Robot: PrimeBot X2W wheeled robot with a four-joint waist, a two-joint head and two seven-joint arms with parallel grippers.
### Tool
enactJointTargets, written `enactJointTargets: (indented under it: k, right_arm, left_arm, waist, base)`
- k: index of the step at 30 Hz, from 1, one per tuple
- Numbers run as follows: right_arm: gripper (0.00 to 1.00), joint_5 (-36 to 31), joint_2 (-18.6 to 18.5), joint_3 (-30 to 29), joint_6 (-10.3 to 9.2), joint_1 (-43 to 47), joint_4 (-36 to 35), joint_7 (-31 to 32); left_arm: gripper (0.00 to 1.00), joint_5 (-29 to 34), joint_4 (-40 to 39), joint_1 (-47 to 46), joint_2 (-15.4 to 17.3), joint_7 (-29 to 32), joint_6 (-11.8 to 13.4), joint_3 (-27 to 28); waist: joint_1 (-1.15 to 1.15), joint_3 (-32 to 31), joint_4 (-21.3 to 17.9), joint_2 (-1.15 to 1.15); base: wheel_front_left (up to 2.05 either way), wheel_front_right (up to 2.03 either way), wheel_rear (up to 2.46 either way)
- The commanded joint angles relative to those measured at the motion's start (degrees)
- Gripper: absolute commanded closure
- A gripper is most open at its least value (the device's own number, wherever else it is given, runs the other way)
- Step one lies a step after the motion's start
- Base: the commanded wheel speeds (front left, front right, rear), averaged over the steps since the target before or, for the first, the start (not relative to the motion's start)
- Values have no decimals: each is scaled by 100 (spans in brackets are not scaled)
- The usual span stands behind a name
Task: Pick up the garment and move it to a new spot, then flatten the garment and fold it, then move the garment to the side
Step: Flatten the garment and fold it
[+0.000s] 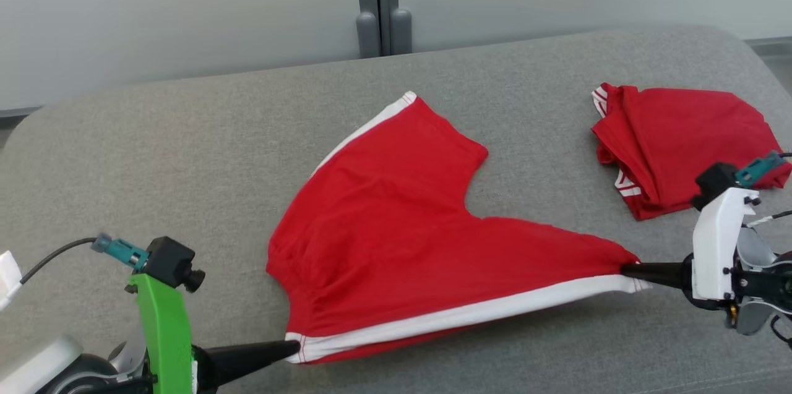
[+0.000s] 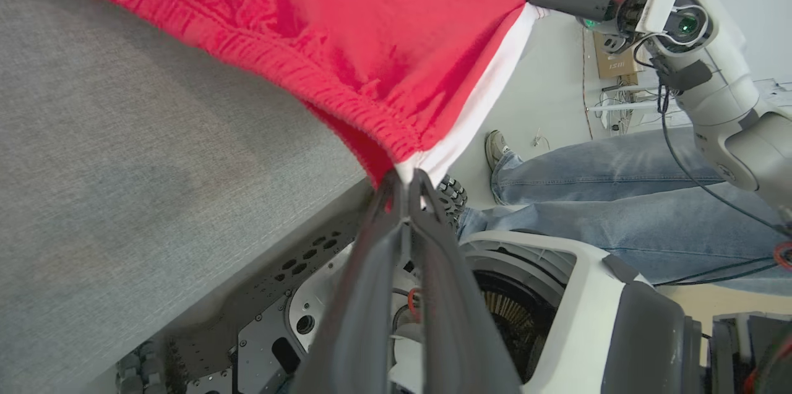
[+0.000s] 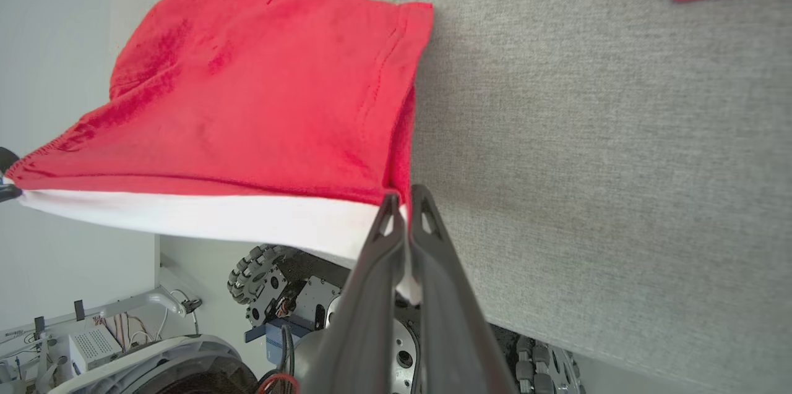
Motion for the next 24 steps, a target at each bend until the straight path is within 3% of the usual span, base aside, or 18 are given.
enactJointTargets:
  k: [1, 9, 14, 24]
  right_arm:
    - [100, 66, -80, -88, -9, 82, -54, 53]
    - [100, 14, 88, -312, -9, -708, -22, 594]
    - [100, -448, 418, -281, -9, -1849, 875, 1398]
    - [100, -1501, 1587, -407, -8, -4016, 2837, 2439]
  left_arm:
    - [100, -60, -37, 113, 143, -7, -17, 56]
    - [100, -212, 46, -469, -108, 77, 29, 357]
    - [100, -450, 666, -1053, -460, 432, 164, 485]
    - [100, -583, 1786, -1955, -1357, 910, 53, 587]
  waist:
    - [1, -91, 177, 0]
    - [1, 346, 627, 0]
    - [1, 867, 1007, 0]
    - [1, 1789, 1617, 0]
  base:
    - [0, 0, 0]
    - [0, 0, 0]
    - [0, 0, 0]
    - [0, 0, 0]
